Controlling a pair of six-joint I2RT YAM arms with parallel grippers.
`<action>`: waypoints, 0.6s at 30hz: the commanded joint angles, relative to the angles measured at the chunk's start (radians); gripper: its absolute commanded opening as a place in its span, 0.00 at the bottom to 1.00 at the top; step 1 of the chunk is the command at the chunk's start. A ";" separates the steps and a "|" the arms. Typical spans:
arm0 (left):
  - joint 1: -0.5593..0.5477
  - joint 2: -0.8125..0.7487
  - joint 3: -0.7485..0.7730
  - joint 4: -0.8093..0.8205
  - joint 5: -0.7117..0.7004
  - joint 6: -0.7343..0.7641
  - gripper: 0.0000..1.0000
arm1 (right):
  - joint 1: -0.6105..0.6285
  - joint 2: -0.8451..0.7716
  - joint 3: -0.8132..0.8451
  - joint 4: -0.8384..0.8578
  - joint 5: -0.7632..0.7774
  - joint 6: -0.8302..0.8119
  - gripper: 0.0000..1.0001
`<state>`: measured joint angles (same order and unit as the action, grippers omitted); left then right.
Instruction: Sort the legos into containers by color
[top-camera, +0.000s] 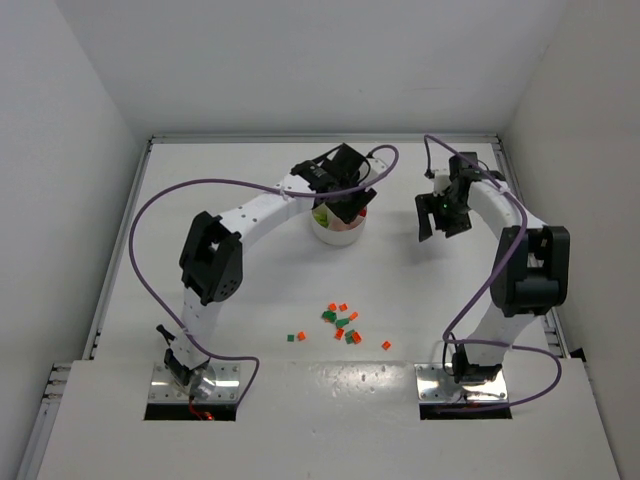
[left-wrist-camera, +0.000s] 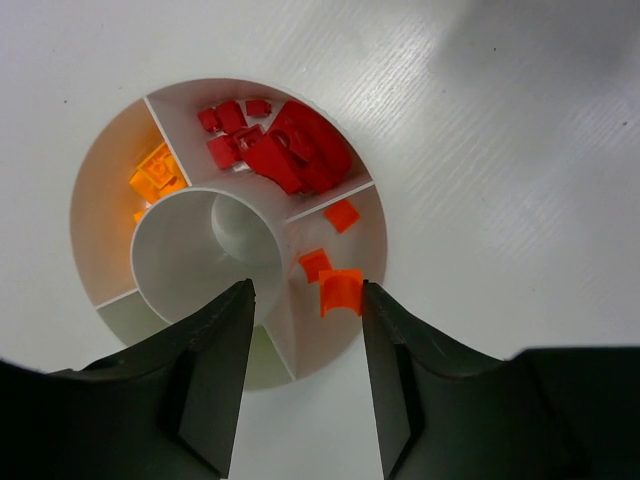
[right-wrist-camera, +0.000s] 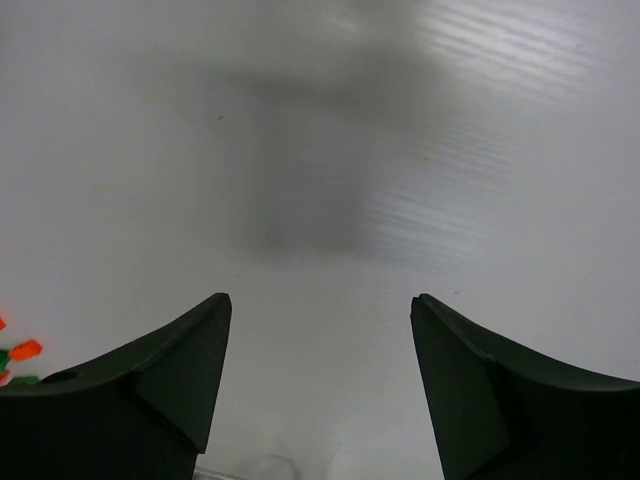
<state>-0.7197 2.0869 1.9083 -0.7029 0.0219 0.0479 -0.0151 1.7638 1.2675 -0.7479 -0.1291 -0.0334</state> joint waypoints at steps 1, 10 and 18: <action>0.014 -0.048 0.031 0.008 0.007 0.000 0.53 | 0.021 -0.079 -0.036 -0.013 -0.116 -0.045 0.72; 0.023 -0.048 0.021 0.008 0.007 0.000 0.51 | 0.060 -0.060 -0.025 -0.013 -0.096 -0.045 0.68; 0.023 -0.048 0.021 0.008 0.007 0.000 0.41 | 0.069 -0.029 -0.007 -0.022 -0.087 -0.045 0.68</action>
<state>-0.7109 2.0869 1.9083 -0.7033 0.0231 0.0486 0.0460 1.7290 1.2270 -0.7723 -0.2123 -0.0685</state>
